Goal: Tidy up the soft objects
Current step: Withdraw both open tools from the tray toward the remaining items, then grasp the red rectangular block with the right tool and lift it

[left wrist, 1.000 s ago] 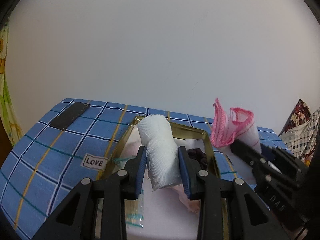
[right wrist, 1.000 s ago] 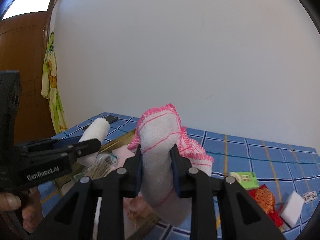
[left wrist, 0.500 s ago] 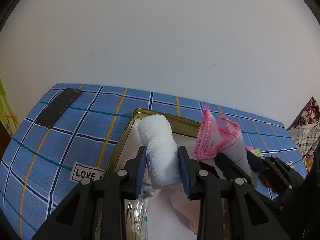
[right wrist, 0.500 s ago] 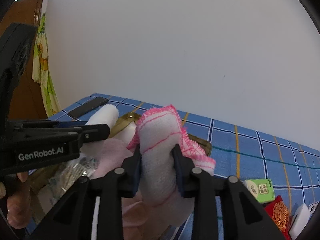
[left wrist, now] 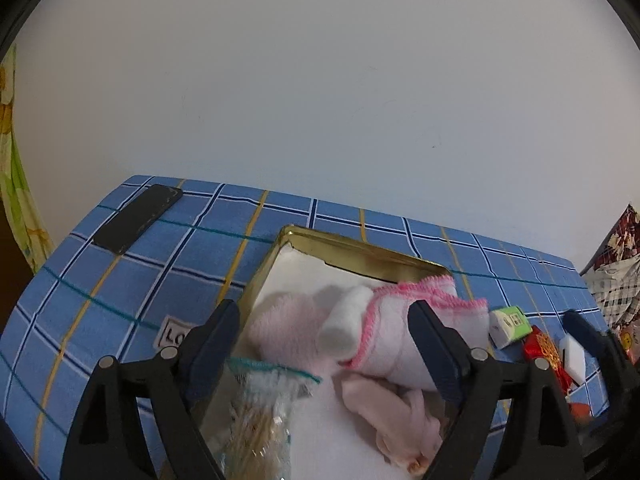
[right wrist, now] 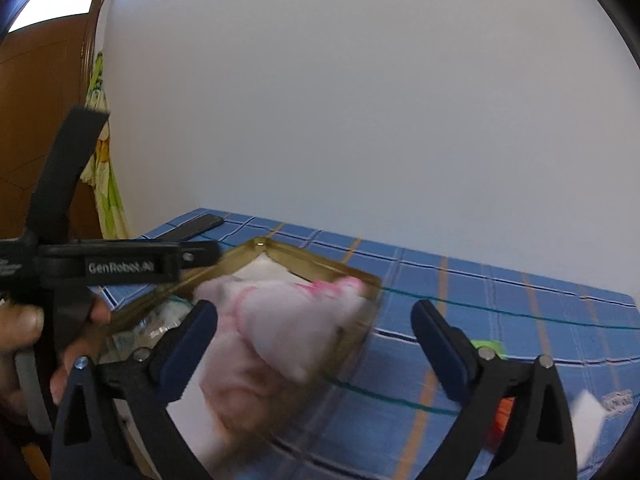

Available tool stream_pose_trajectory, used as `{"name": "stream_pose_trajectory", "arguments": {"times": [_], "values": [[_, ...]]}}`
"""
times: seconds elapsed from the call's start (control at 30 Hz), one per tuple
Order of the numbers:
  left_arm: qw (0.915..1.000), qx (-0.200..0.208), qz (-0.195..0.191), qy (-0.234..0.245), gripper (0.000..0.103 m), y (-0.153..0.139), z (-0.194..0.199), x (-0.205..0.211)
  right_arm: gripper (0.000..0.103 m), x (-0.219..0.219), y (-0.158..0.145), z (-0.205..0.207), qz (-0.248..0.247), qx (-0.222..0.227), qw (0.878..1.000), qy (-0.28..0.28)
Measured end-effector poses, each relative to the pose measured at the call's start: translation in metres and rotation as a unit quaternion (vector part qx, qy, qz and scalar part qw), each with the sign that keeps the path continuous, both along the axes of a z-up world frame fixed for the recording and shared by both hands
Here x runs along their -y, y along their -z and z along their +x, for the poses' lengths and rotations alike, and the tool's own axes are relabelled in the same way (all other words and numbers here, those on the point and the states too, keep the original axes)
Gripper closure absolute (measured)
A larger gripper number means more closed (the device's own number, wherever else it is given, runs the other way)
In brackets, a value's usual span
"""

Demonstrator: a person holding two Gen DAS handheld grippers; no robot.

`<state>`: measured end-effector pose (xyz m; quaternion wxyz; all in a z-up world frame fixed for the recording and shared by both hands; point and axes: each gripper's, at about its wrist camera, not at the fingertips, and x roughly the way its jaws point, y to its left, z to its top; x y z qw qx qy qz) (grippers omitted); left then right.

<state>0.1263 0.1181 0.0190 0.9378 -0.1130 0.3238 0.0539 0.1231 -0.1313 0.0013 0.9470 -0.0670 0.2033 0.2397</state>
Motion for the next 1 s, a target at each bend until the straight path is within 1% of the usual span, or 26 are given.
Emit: {"name": "stream_pose_trajectory", "arguments": {"times": [0.07, 0.1, 0.2, 0.33, 0.43, 0.57, 0.63, 0.77, 0.83, 0.9, 1.0], "values": [[1.0, 0.007, -0.006, 0.001, 0.015, 0.003, -0.009, 0.006, 0.004, 0.023, -0.001, -0.011, 0.012, 0.0, 1.0, 0.012], [1.0, 0.009, -0.004, 0.001, 0.015, 0.006, -0.011, 0.01, 0.003, 0.028, -0.001, -0.016, 0.019, -0.001, 1.0, 0.019], [0.9998, 0.014, 0.0, 0.013, 0.015, 0.011, -0.018, 0.028, 0.003, 0.065, -0.001, -0.031, 0.036, -0.003, 0.998, 0.051], [0.999, 0.024, 0.007, 0.036, 0.015, 0.013, -0.028, 0.062, 0.002, 0.113, -0.001, -0.049, 0.044, 0.006, 0.994, 0.103], [0.9977, 0.028, 0.018, 0.059, 0.015, 0.015, -0.034, 0.089, 0.002, 0.147, 0.004, -0.058, 0.044, 0.007, 0.988, 0.145], [0.9948, 0.024, 0.044, 0.089, 0.015, 0.024, -0.038, 0.128, 0.002, 0.183, 0.013, -0.062, 0.055, -0.009, 0.981, 0.188], [0.9933, 0.02, 0.052, 0.101, 0.015, 0.029, -0.038, 0.147, 0.002, 0.193, 0.02, -0.062, 0.052, -0.021, 0.978, 0.203], [0.9917, 0.002, 0.048, 0.119, 0.015, 0.039, -0.033, 0.168, 0.003, 0.207, 0.032, -0.065, 0.036, -0.052, 0.975, 0.214], [0.9912, -0.005, 0.05, 0.122, 0.015, 0.042, -0.031, 0.176, 0.004, 0.214, 0.032, -0.066, 0.031, -0.07, 0.973, 0.217], [0.9908, -0.011, 0.053, 0.124, 0.015, 0.047, -0.029, 0.184, 0.004, 0.213, 0.038, -0.063, 0.034, -0.082, 0.972, 0.216], [0.9903, -0.021, 0.054, 0.126, 0.015, 0.05, -0.029, 0.193, 0.003, 0.212, 0.046, -0.061, 0.021, -0.111, 0.97, 0.216]]}}
